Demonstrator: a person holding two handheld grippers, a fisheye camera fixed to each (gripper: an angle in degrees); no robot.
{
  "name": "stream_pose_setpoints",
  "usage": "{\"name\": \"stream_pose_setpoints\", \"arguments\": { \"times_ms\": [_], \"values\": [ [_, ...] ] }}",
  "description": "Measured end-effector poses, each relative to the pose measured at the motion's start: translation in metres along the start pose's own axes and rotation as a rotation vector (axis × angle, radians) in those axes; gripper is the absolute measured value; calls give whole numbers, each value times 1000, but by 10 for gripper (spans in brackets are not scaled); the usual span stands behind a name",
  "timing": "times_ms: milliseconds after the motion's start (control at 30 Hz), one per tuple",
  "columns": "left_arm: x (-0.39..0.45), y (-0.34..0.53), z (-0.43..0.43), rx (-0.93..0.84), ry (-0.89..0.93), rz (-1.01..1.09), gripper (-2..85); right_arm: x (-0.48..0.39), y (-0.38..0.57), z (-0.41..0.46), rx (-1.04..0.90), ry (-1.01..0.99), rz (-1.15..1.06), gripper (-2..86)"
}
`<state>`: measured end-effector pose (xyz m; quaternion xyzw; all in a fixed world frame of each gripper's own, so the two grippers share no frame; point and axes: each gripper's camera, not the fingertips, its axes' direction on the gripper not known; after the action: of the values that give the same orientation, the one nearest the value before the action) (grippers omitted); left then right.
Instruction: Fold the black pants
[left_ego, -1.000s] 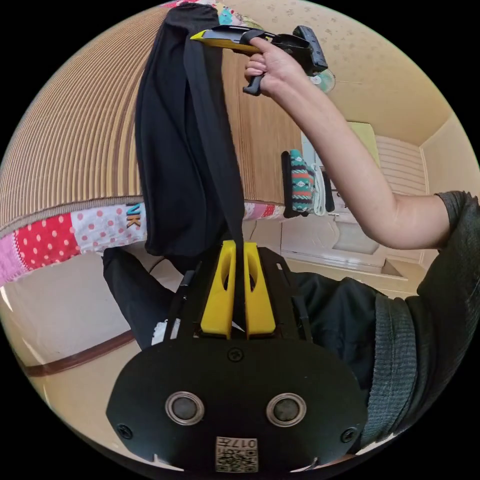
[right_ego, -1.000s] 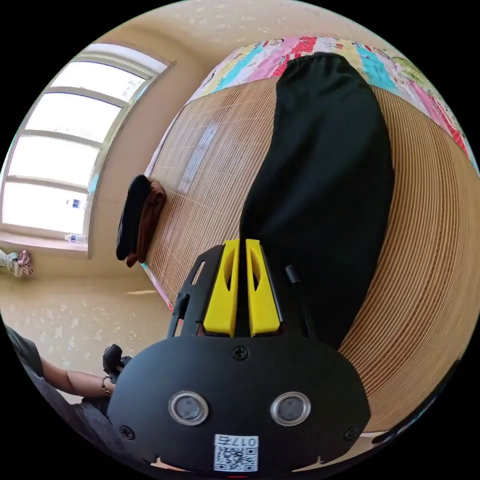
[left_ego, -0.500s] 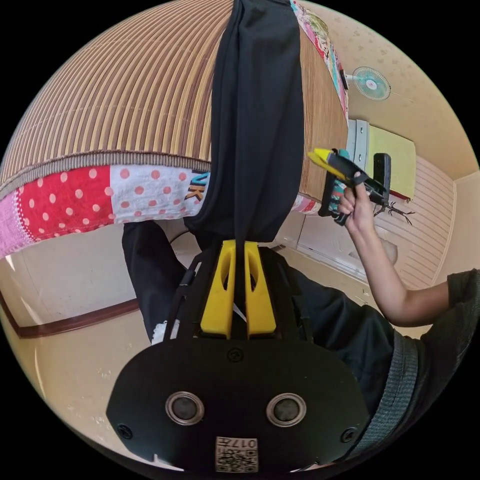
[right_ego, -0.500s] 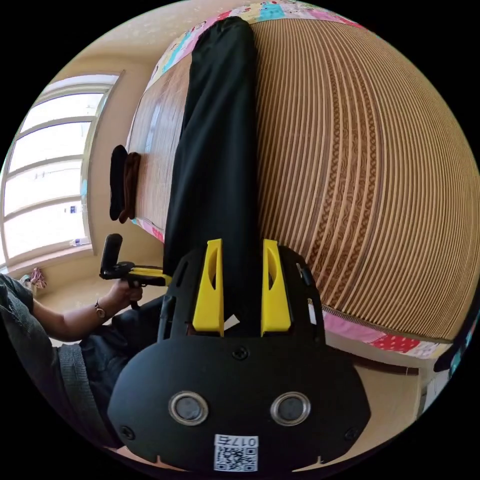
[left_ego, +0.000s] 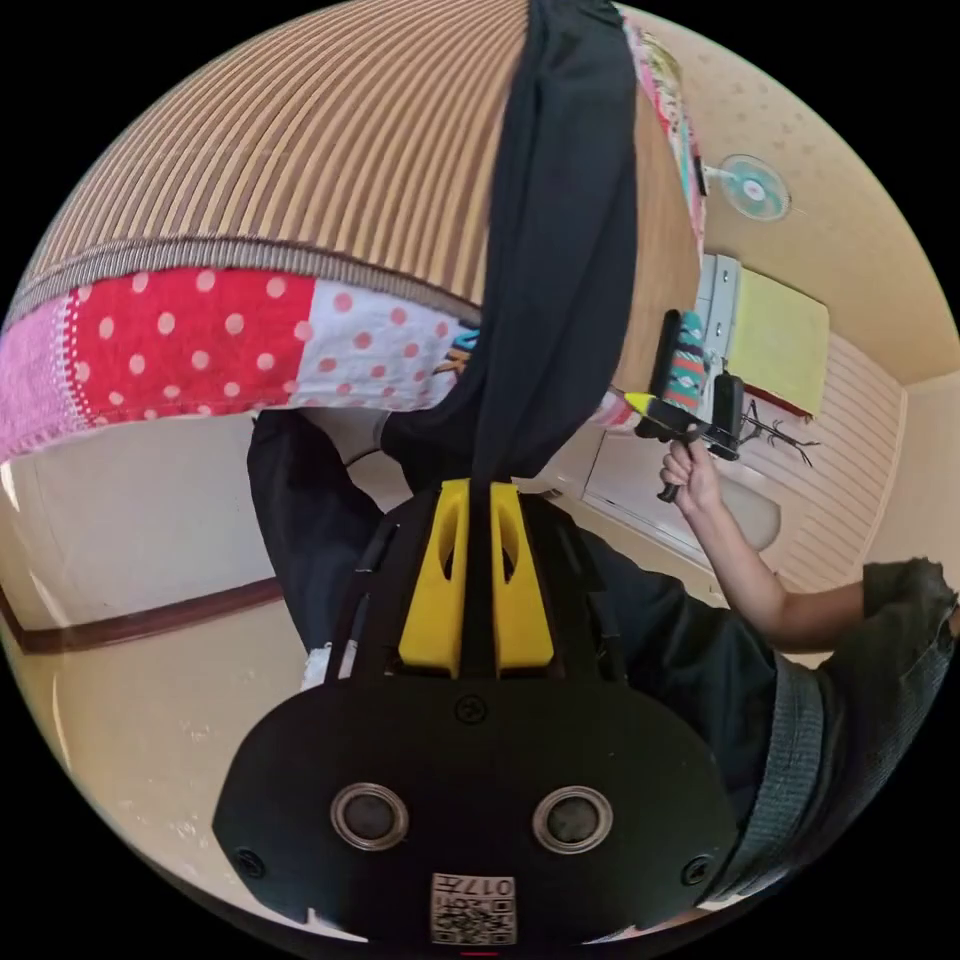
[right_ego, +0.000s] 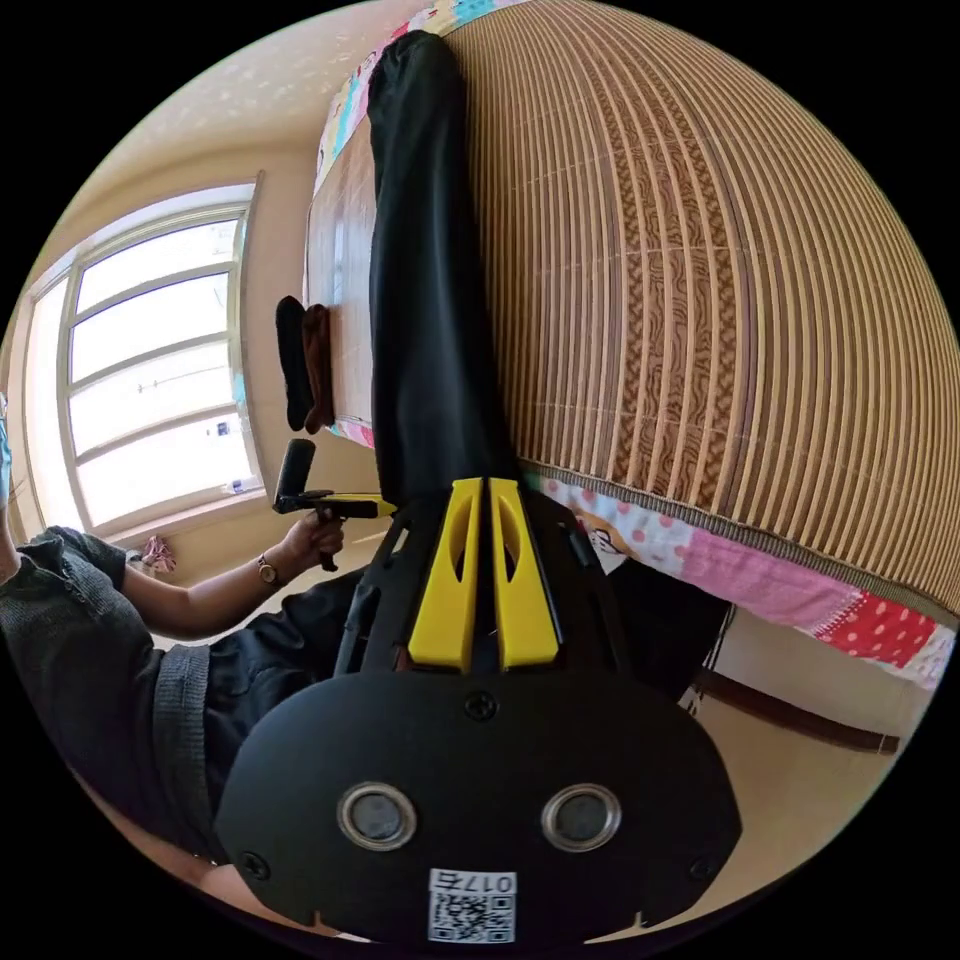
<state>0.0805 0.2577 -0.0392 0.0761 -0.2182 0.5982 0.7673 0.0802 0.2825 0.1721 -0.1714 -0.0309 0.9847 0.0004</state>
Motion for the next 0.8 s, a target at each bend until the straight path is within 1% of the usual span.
{"name": "stream_pose_setpoints", "arguments": {
  "times_ms": [67,133,200,267,367,433,533,633,700,733,800],
  "values": [
    [-1,-2,13,-36,-38,-62,71,-2,-8,-4,31,-19,-7,50],
    [10,-1,9,-1,-81,-50,78,-6,-25,-7,24,37,-15,77],
    [24,0,-9,102,-96,-25,80,-7,-41,-8,27,57,-34,89],
    [40,-11,-35,259,-43,16,82,-7,-60,-11,42,47,-48,96],
    [55,-48,-47,367,-7,38,83,-5,-90,-11,44,30,-63,102],
    [67,-76,-46,406,-33,65,82,-9,-106,-5,26,40,-76,104],
    [87,-118,-32,410,-72,92,81,-13,-115,11,-31,83,-86,97],
    [94,-148,-9,340,-63,86,62,-13,-113,26,-88,154,-75,62],
    [92,-151,1,316,-55,54,35,-14,-106,20,-63,142,-100,50],
    [94,-145,-1,327,-22,65,23,-12,-101,15,-46,117,-109,47],
    [100,-129,-7,362,55,161,18,-2,-94,9,-30,106,-85,45]
  ]
}}
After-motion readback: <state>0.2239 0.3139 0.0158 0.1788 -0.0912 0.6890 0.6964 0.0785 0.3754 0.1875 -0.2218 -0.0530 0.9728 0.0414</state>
